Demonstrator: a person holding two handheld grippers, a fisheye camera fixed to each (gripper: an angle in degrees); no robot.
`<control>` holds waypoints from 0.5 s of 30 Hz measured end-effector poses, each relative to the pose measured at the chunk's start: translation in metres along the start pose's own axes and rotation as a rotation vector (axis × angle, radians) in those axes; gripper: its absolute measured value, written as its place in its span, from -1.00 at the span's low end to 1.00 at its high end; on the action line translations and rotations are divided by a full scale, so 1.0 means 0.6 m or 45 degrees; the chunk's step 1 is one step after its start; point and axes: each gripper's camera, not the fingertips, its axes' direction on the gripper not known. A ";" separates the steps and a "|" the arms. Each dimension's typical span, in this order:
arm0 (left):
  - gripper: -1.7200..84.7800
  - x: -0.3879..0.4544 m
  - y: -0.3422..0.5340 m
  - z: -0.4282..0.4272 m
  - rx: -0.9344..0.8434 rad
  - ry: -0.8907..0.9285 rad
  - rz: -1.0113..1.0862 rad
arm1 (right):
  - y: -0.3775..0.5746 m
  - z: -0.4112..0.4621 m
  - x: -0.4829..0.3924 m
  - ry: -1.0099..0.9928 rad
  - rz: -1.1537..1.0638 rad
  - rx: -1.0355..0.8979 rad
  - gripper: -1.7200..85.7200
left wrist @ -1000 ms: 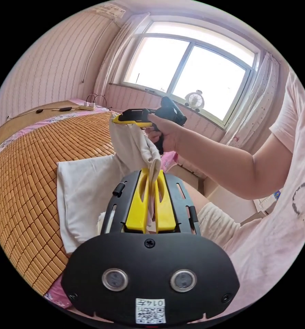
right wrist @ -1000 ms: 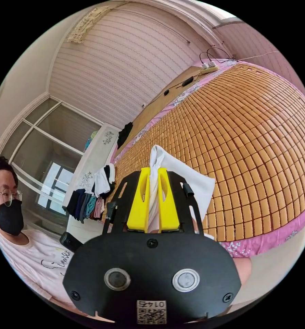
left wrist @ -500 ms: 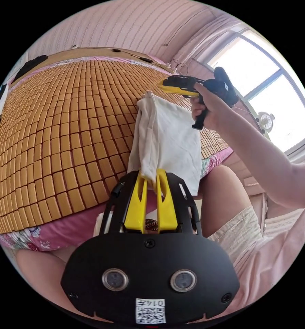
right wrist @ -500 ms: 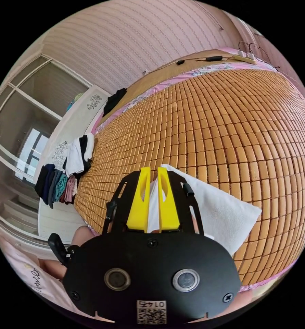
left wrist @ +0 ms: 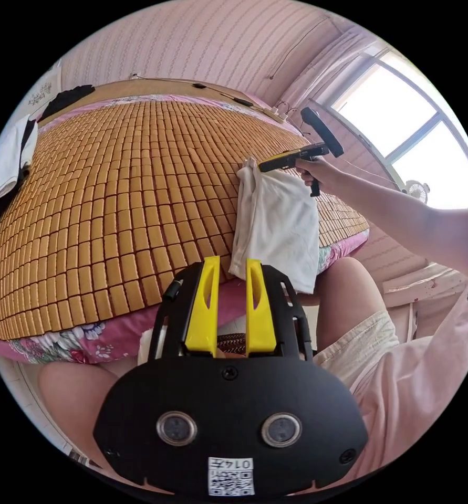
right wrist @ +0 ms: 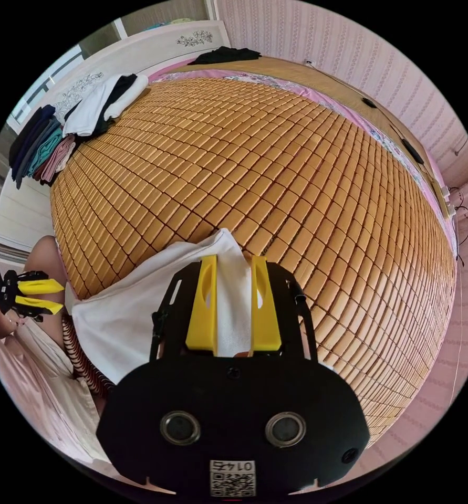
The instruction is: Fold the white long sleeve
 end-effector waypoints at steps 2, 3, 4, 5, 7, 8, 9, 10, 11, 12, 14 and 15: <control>-0.71 0.013 -0.018 0.023 -0.036 -0.019 0.057 | 0.006 -0.005 -0.005 -0.019 -0.015 0.012 -0.80; -0.68 0.022 -0.029 0.045 -0.080 -0.040 0.089 | 0.011 -0.009 -0.007 -0.033 -0.011 0.019 -0.83; -0.67 0.025 -0.034 0.058 -0.115 -0.046 0.103 | 0.014 -0.012 -0.007 -0.037 -0.006 0.024 -0.84; -0.67 0.030 -0.042 0.080 -0.179 -0.052 0.115 | 0.021 -0.018 -0.006 -0.060 0.011 0.035 -0.87; -0.70 0.038 -0.049 0.085 -0.165 -0.048 0.141 | 0.039 -0.032 -0.001 -0.106 0.048 0.080 -0.89; -0.75 0.043 -0.055 0.090 -0.190 -0.009 0.159 | 0.059 -0.049 0.004 -0.131 0.083 0.146 -0.91; -0.81 0.046 -0.057 0.092 -0.182 0.029 0.169 | 0.086 -0.072 0.007 -0.165 0.116 0.244 -0.91; -0.84 0.047 -0.058 0.091 -0.173 0.034 0.166 | 0.102 -0.084 0.008 -0.187 0.130 0.296 -0.92; -0.86 0.053 -0.060 0.088 -0.166 0.010 0.184 | 0.137 -0.108 0.010 -0.232 0.153 0.390 -0.92; -0.87 0.063 -0.060 0.083 -0.154 -0.022 0.227 | 0.175 -0.130 0.011 -0.266 0.174 0.465 -0.92; -0.90 0.084 -0.059 0.068 -0.111 -0.037 0.310 | 0.236 -0.164 0.006 -0.280 0.196 0.563 -0.93; -0.91 0.103 -0.058 0.055 -0.084 -0.044 0.381 | 0.276 -0.188 0.001 -0.268 0.211 0.622 -0.93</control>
